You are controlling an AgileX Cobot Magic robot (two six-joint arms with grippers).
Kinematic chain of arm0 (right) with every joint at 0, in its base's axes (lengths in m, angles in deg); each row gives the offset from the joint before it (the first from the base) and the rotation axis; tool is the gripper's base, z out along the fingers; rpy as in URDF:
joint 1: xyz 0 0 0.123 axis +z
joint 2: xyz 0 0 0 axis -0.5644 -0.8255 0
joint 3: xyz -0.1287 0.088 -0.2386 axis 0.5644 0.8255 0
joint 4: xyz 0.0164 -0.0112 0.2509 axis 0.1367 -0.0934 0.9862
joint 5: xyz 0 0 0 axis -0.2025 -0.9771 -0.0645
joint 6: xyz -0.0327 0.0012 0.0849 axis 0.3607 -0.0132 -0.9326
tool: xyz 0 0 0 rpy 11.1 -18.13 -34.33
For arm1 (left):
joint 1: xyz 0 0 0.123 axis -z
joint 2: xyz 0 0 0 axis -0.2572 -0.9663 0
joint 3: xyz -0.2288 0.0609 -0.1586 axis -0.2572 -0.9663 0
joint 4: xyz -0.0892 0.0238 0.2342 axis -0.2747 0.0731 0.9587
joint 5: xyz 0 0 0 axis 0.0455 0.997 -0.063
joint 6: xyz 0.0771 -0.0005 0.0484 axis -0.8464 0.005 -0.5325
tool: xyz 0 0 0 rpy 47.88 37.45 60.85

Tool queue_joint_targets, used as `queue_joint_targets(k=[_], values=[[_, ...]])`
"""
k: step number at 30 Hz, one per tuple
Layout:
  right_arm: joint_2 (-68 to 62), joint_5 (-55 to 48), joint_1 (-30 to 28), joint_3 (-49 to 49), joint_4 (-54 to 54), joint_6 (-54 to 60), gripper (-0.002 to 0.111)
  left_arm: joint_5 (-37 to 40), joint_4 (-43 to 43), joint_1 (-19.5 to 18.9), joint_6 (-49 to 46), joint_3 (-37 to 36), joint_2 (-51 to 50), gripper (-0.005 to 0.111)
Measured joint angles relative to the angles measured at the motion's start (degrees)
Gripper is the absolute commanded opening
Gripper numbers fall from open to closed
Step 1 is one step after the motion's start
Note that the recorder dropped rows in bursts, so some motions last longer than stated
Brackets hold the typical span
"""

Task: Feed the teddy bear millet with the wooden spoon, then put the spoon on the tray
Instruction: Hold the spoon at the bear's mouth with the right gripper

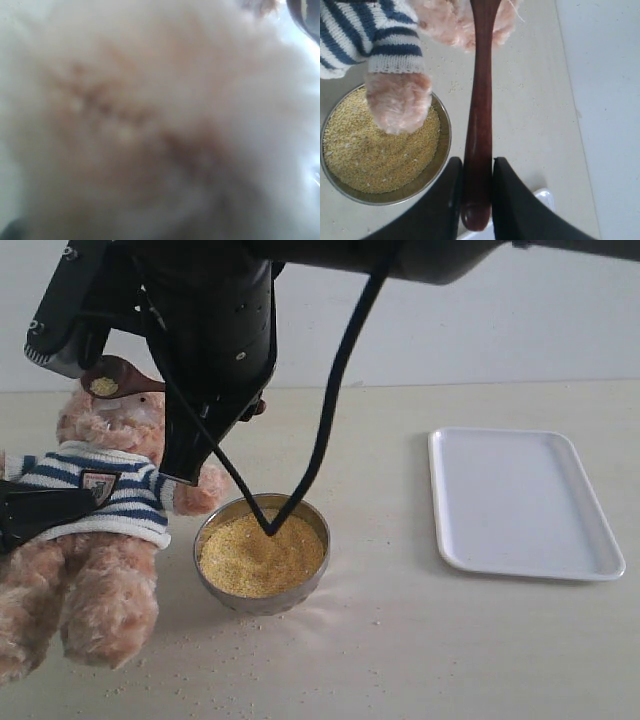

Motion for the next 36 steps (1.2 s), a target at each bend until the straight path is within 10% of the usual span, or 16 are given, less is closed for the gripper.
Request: queue_joint_targets(k=[36], values=[[-0.4,1.7,5.0,6.6,-24.0,-2.4,0.000,0.0,0.0,0.0,0.0,0.0,0.0,0.005]])
